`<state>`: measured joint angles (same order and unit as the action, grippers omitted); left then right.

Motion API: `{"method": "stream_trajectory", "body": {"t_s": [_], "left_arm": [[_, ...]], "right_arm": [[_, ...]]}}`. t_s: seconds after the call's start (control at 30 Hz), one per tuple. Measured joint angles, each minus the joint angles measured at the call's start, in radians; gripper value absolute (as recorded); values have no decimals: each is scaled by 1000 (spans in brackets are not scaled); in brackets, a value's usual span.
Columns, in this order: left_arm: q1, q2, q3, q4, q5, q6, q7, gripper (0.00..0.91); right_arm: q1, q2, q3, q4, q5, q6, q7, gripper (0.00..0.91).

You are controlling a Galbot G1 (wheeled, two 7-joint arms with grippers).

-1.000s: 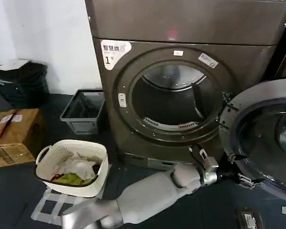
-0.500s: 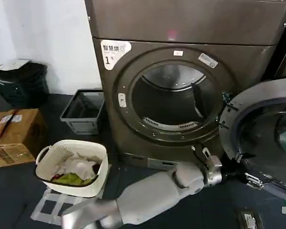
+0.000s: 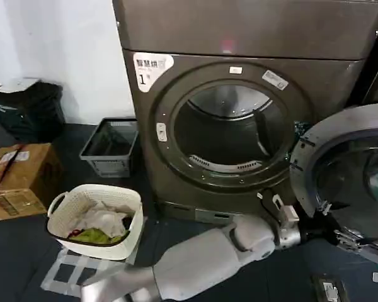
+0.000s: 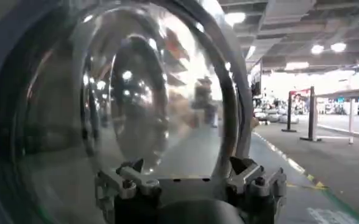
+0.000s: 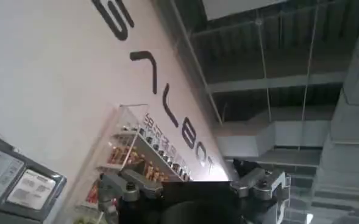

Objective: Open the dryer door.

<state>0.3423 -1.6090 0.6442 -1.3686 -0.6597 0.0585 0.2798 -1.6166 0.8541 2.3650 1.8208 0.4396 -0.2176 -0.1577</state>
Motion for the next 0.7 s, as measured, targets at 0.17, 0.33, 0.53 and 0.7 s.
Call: {"method": "stream_trajectory", "body": {"t_s": [0.17,0.33,0.53,0.7], "left_arm": [[-11,0,-6,-42,-35,12,-18,907],[-10,0,-6,-97,-55,-9,-45,907],[10,48,-2,-174,-68,-28,-65,907],[18,107,-6,-235,-79,-44,-75,907]], "right_arm": [[-1,-7,2,2,0,-1,-4,907],[0,-9,-4,3,-1,-1,-4,907],[3,-11,-10,9,-2,-2,-4,907],[1,-15,-7,9,-2,-2,-6,907]]}}
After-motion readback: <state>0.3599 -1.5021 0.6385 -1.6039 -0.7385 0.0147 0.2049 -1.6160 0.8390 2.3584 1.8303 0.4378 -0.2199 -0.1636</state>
